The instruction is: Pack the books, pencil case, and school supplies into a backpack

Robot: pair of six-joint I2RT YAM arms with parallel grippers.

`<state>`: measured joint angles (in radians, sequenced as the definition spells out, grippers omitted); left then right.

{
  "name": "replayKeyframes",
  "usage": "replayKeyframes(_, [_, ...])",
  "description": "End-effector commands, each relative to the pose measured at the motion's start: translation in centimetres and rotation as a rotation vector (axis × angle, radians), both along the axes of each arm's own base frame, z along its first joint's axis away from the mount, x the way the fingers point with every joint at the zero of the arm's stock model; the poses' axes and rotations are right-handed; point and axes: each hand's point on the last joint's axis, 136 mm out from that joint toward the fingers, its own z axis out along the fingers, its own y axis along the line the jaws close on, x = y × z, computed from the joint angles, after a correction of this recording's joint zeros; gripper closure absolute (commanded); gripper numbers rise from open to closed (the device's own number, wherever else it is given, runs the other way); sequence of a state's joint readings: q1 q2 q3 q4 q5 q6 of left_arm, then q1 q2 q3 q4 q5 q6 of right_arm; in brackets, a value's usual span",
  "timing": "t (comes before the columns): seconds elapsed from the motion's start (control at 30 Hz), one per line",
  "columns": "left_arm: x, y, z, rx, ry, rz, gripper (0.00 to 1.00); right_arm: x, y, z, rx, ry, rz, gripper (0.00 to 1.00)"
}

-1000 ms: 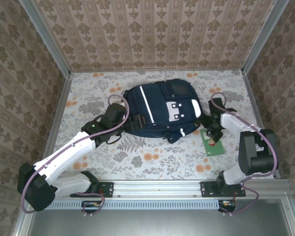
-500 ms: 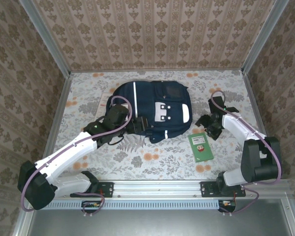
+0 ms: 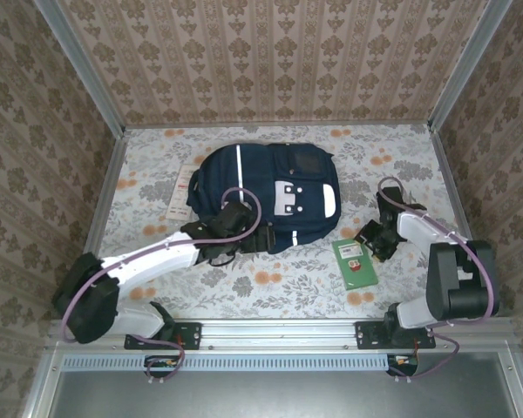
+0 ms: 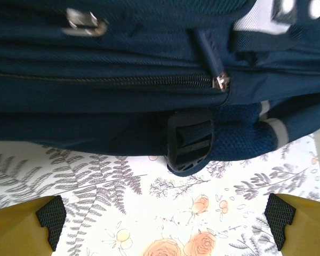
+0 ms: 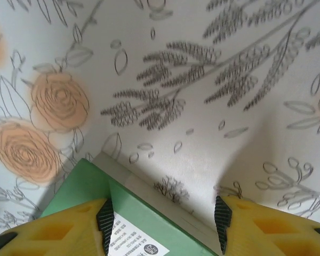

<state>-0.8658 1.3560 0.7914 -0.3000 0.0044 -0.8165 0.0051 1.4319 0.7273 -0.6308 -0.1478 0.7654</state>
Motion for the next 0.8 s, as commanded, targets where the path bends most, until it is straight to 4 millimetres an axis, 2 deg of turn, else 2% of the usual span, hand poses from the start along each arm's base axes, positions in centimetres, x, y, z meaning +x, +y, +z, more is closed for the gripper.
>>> replayKeyframes(0.0, [1.0,-2.1,0.7,-0.021,-0.023,-0.016,0.0,-2.1,1.8,0.2,0.05,0.014,0.006,0.44])
replayKeyframes(0.23, [1.6,-3.2,0.4,-0.01,-0.023,-0.041,0.0,-3.2,6.9,0.7,0.157,-0.022,0.006,0.44])
replayKeyframes(0.4, [1.4,-3.3,0.4,-0.018,-0.019,-0.04,0.0,-1.6,11.1,2.2,0.224,-0.099,0.069,0.46])
replayKeyframes(0.57, [1.0,-3.2,0.5,-0.02,-0.022,-0.042,0.0,0.1,16.3,4.9,0.297,-0.143,0.242,0.45])
replayKeyframes(0.6, [0.8,-3.1,0.5,-0.017,-0.021,-0.043,0.0,0.2,17.3,4.9,0.304,-0.135,0.285,0.45])
replayKeyframes(0.63, [0.8,-3.1,0.6,-0.018,-0.023,-0.041,0.0,0.2,17.7,5.2,0.301,-0.131,0.307,0.45])
replayKeyframes(0.7, [0.7,-2.8,0.7,-0.017,-0.026,-0.038,0.0,0.2,17.2,5.5,0.245,-0.136,0.331,0.44])
replayKeyframes(0.77, [0.5,-2.5,1.0,-0.018,-0.032,-0.033,0.0,-0.3,15.2,5.3,0.149,-0.119,0.31,0.44])
